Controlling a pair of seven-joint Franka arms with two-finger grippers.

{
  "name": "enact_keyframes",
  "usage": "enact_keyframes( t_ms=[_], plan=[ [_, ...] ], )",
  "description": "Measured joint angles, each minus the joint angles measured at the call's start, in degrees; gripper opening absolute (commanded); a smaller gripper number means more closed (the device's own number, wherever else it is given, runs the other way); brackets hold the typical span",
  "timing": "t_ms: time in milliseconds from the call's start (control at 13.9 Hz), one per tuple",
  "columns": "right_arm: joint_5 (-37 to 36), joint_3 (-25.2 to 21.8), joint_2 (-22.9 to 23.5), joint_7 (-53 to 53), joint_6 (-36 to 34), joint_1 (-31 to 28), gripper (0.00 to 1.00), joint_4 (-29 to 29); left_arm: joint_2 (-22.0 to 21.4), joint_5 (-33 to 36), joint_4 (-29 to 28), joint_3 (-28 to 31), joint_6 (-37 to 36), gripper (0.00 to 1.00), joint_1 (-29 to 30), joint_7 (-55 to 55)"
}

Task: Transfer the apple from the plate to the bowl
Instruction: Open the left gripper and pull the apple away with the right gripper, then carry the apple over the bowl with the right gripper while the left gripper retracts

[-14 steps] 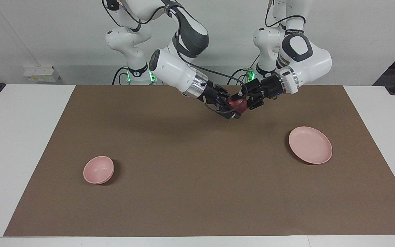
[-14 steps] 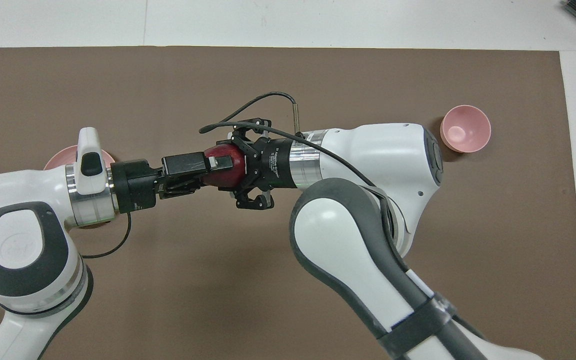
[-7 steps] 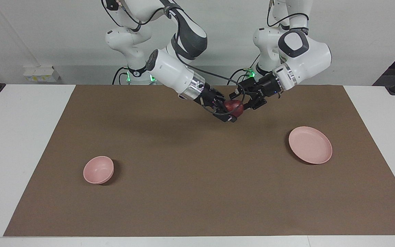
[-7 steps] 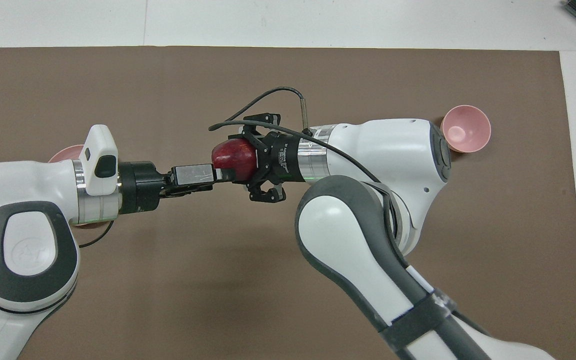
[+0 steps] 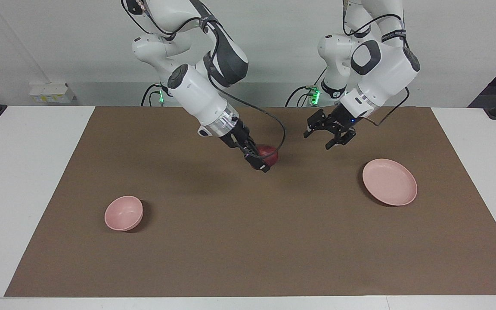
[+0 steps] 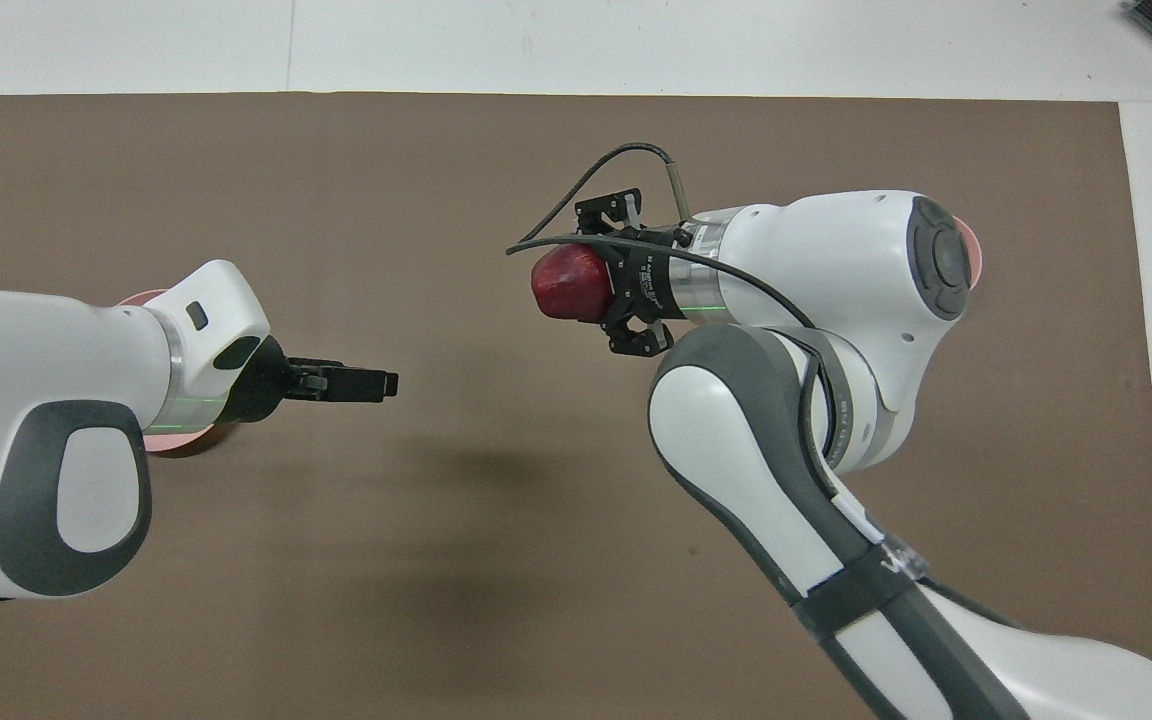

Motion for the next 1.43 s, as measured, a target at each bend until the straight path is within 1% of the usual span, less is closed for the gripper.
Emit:
enact_keyframes(
  t_ms=[143,287,430,646,1004,1076,1220,1435],
  plan=[
    [-3.73,-0.05,0.31,-5.68,-0.05,-2.37,0.00,-0.70,0.15,8.20,0.41,2.83,-1.54,1.00,0.05,0.06],
    [-9.83,-0.10,0.36,-11.46,-1.17,-5.20,0.00,-1.53,0.87,16.20,2.33,4.97,-2.71,1.00,0.08,0.09],
    [-15.90,-0.14,0.36,-16.56,-3.15,-7.73,0.00,-1.75,1.99,20.13,6.60,6.65,-5.78,1.00,0.05,0.09],
    [-22.83,-0.19,0.35,-23.70,-3.60,-10.85,0.00,-2.39,3.05,24.92,15.32,8.31,-13.35,1.00,0.05,0.14],
    [-35.78,-0.25,0.36,-39.82,-3.35,-17.11,0.00,-4.25,3.07,27.64,30.58,10.08,-30.14,1.00,0.00,0.33],
    [-38.52,-0.25,0.35,-41.58,-2.98,-18.04,0.00,-4.40,3.16,28.53,32.58,10.44,-32.42,1.00,0.00,0.47],
    [-44.40,-0.26,0.35,-43.29,0.30,-19.69,0.00,-5.46,4.12,30.00,36.84,10.86,-36.54,1.00,0.00,1.06],
    [-54.75,-0.25,0.70,-43.57,10.18,-22.26,0.00,-9.88,7.48,30.29,42.47,10.91,-40.95,1.00,0.01,1.16]
  ],
)
